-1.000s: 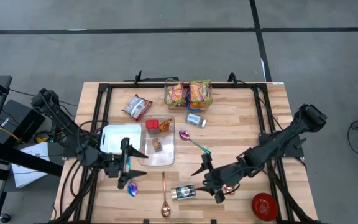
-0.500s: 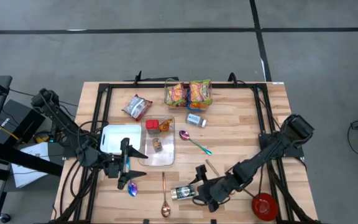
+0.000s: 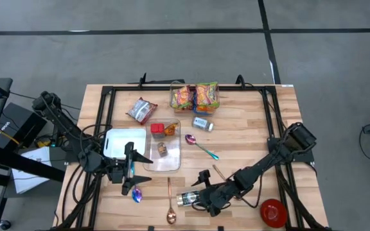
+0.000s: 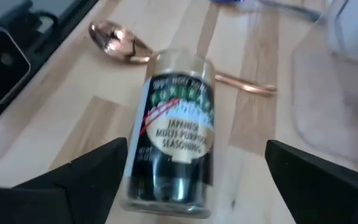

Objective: Pick & Place Food Item
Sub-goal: Put the gold seasoning bottle into the bottom transparent bin

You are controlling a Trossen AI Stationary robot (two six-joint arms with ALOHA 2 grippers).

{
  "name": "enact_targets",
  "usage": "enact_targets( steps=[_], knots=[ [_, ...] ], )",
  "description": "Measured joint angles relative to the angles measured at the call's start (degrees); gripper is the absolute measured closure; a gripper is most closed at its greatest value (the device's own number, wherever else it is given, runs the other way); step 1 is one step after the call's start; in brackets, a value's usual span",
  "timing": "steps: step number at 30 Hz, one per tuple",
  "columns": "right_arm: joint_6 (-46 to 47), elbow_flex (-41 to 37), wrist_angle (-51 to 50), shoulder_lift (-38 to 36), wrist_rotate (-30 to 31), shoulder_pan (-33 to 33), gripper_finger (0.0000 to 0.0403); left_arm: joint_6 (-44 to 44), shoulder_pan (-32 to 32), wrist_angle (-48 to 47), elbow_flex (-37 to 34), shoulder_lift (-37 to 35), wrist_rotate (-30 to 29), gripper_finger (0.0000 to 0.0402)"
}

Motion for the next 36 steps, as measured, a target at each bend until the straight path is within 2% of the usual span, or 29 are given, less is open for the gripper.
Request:
enact_targets(
  steps=[6, 25, 29, 36],
  knots=[
    [2.27, 0.0, 1.62, 2.34, -3.55, 0.01, 0.0035, -0.17, 0.0, 0.0, 0.0, 0.0, 0.0, 0.0112],
    [8.87, 0.0, -1.6, 3.62, -6.98, -2.63, 0.0042, -0.19, 0.0, 0.0, 0.0, 0.0, 0.01, 0.0112],
    [8.87, 0.0, -1.6, 3.62, -6.77, -2.6, 0.0063, -0.18, 0.0, 0.0, 0.0, 0.0, 0.03, 0.0112],
    [8.66, 0.0, -1.55, 3.6, -6.76, -2.57, 0.0123, -0.19, 0.0, -0.01, 0.0, 0.0, 0.03, 0.0112]
  ],
)
